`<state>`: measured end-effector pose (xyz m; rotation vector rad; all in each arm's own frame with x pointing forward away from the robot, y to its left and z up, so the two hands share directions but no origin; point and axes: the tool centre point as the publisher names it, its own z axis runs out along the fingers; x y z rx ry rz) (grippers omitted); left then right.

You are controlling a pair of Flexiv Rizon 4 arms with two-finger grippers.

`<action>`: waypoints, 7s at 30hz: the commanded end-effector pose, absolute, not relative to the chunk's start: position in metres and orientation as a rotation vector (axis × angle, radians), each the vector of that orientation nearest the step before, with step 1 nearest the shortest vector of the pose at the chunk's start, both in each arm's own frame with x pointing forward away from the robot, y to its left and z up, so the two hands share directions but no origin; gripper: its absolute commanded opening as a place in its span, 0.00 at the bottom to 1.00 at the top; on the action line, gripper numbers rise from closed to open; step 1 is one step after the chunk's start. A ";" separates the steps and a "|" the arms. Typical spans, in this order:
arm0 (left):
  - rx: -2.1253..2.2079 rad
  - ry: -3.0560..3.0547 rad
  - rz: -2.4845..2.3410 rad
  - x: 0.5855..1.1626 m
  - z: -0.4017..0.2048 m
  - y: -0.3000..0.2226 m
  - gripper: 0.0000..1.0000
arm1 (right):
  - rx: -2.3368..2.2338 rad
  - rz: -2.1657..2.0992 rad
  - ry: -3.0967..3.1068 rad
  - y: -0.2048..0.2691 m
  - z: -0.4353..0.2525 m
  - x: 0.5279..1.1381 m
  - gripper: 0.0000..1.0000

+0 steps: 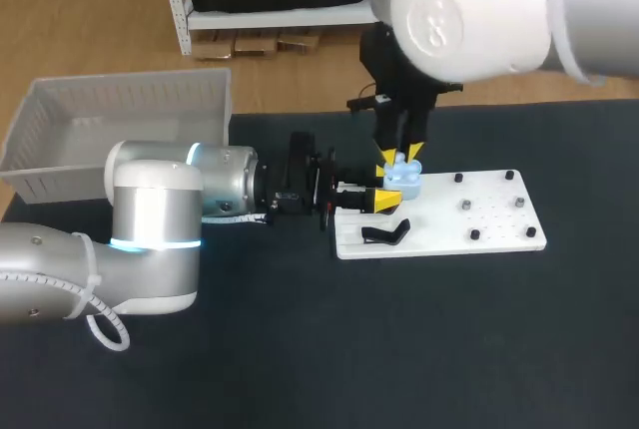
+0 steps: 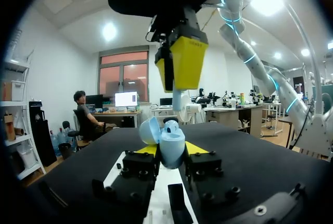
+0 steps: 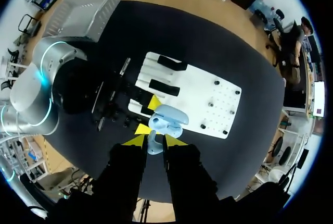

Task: Pick up each earbud case from the left stands, insert the matching earbuds, close the lid, and place the case in the box.

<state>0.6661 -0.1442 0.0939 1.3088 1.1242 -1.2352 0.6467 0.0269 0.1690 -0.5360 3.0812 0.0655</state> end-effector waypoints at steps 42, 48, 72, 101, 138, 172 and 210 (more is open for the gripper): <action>1.304 1.124 -1.230 0.665 0.093 -0.144 0.00 | -0.483 -0.023 3.020 0.030 0.150 0.650 0.00; 1.304 1.124 -1.230 0.665 0.093 -0.144 0.00 | -0.474 -0.028 3.022 0.030 0.148 0.653 0.00; 1.304 1.124 -1.230 0.665 0.093 -0.144 0.00 | -0.439 -0.043 3.032 0.023 0.145 0.655 0.00; 1.304 1.124 -1.230 0.665 0.093 -0.144 0.00 | -0.445 -0.035 3.027 0.026 0.147 0.651 0.00; 1.304 1.124 -1.230 0.665 0.093 -0.144 0.00 | -0.462 -0.055 3.039 0.028 0.137 0.654 0.00; 1.304 1.124 -1.230 0.665 0.093 -0.144 0.00 | -0.151 0.231 3.041 0.000 0.170 0.681 1.00; 1.304 1.124 -1.230 0.665 0.093 -0.144 0.00 | 0.151 0.246 3.183 -0.041 0.121 0.672 1.00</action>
